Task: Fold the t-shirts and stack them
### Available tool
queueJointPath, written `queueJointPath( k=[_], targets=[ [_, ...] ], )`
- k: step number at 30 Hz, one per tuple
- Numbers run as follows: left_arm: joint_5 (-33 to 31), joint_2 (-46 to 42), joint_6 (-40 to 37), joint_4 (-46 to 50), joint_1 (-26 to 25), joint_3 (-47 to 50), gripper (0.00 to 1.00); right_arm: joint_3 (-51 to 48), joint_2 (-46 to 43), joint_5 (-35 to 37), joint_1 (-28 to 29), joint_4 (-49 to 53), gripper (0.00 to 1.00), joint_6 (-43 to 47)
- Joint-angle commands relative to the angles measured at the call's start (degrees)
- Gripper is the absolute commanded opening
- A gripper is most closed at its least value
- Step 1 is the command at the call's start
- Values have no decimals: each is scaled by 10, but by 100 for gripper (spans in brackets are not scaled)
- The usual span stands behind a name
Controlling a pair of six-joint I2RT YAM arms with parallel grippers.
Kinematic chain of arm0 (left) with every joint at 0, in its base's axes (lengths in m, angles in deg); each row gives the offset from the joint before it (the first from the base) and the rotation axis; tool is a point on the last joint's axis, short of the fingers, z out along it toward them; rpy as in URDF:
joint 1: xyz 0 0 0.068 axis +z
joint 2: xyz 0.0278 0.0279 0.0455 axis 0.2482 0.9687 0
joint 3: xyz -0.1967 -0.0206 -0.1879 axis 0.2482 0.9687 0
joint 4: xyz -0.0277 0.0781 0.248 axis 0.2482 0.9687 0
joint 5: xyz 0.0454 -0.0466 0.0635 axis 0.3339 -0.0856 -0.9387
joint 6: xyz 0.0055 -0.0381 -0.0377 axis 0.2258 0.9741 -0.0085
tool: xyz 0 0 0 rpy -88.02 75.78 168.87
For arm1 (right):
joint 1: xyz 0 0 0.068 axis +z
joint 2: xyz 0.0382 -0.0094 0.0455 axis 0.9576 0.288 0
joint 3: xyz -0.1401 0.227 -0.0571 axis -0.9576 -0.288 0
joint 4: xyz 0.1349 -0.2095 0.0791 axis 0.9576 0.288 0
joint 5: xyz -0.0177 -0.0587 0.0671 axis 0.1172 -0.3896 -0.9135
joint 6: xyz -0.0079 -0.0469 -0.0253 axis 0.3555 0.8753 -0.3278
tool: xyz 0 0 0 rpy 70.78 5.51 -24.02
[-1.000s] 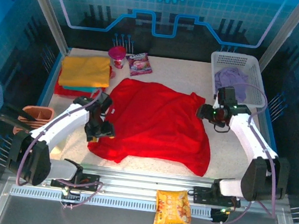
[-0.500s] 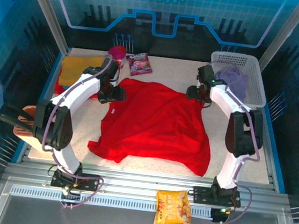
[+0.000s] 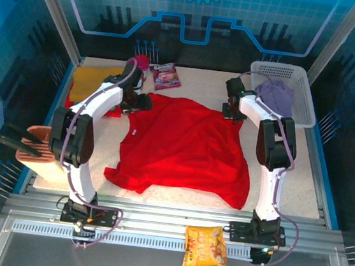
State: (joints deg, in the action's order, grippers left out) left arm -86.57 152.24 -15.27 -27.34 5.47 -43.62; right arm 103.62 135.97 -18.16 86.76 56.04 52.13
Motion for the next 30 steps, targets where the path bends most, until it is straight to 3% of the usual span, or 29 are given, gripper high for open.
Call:
queueJointPath(
  k=[1, 5, 13, 22, 30],
  targets=[
    [7, 19, -11, -15, 14, -25, 59, 4, -13, 15, 2, 3, 3, 2],
    [-1, 56, -7, 13, 26, -77, 58, -20, -55, 14, -9, -4, 0, 3],
    [-5, 175, -20, 78, 30, -245, 57, -180, -198, -205, -103, -149, 0, -27],
    [-1, 289, -6, 105, 17, -360, 67, -200, -221, -254, -110, -166, 0, -29],
    [-36, 328, 5, 65, 4, -364, 62, -207, -225, -278, -109, -173, 0, -36]
  ],
)
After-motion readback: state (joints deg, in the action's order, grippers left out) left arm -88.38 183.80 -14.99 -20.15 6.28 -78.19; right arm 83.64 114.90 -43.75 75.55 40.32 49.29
